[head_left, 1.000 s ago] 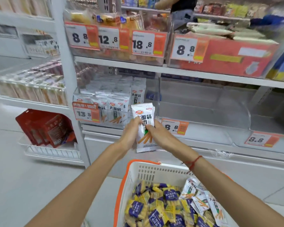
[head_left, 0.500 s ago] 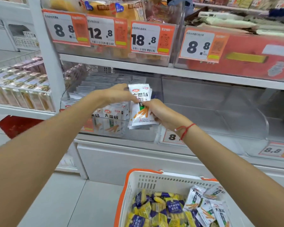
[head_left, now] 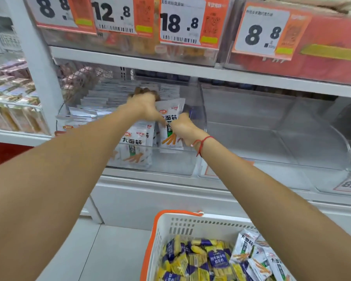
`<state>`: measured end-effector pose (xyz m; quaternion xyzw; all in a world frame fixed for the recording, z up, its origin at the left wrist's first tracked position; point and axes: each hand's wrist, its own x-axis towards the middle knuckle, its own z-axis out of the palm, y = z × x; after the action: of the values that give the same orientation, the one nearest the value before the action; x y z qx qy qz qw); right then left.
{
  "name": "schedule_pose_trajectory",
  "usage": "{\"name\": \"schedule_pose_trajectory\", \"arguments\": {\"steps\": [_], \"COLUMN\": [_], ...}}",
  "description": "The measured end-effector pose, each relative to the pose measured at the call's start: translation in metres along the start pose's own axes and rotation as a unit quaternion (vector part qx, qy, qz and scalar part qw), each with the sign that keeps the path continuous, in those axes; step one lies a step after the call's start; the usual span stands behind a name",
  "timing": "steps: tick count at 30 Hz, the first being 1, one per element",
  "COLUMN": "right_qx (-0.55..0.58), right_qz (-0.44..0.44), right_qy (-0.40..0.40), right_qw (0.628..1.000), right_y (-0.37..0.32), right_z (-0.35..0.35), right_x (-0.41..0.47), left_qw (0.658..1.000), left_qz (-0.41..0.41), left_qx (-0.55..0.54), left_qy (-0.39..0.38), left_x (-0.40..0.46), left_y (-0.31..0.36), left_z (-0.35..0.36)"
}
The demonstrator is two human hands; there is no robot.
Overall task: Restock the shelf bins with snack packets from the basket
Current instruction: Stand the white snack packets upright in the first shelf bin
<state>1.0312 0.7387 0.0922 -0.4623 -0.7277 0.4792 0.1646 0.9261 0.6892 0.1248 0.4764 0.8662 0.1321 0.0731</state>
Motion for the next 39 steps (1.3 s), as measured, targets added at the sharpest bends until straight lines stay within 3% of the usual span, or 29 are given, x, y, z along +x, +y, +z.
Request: {"name": "schedule_pose_trajectory", "arguments": {"steps": [6,14,17,20,24,28,32,34,36,39], "right_qx": [0.013,0.046,0.072,-0.044,-0.250,-0.258,-0.237,-0.237,-0.241,-0.218], "right_qz": [-0.003,0.020,0.016,0.010,-0.003,0.017,0.018,0.015,0.008,0.006], "right_qy": [0.003,0.029,0.000,0.018,0.067,-0.004,-0.027,-0.036,-0.033,-0.025], "right_qw": [1.000,0.998,0.997,0.999,0.966,0.966,0.971,0.971,0.970,0.976], "right_y": [0.010,0.008,0.013,0.018,0.024,0.032,0.031,0.030,0.027,0.024], "right_z": [0.015,0.028,0.030,0.032,0.023,0.028,0.027,0.022,0.020,0.014], "right_x": [0.017,0.043,0.044,0.041,0.040,0.041,0.039,0.043,0.042,0.040], "left_qw": [0.993,0.996,0.996,0.995,0.990,0.983,0.967,0.955,0.948,0.940], "left_qz": [0.006,0.041,0.070,0.062,0.069,0.085,0.152,0.170,0.134,0.092], "left_qx": [0.098,0.012,0.038,0.080,0.122,0.161,0.185,0.238,0.288,0.322], "left_qy": [0.069,0.080,0.043,-0.010,-0.008,-0.013,0.086,0.053,-0.026,-0.065], "left_x": [0.006,0.018,0.022,0.025,0.028,0.023,0.008,0.004,0.003,0.004], "left_y": [-0.003,-0.009,-0.012,-0.012,-0.011,-0.011,-0.008,-0.005,-0.005,-0.001], "left_z": [0.011,0.008,0.006,0.008,0.014,0.013,0.008,0.005,0.006,0.007]}}
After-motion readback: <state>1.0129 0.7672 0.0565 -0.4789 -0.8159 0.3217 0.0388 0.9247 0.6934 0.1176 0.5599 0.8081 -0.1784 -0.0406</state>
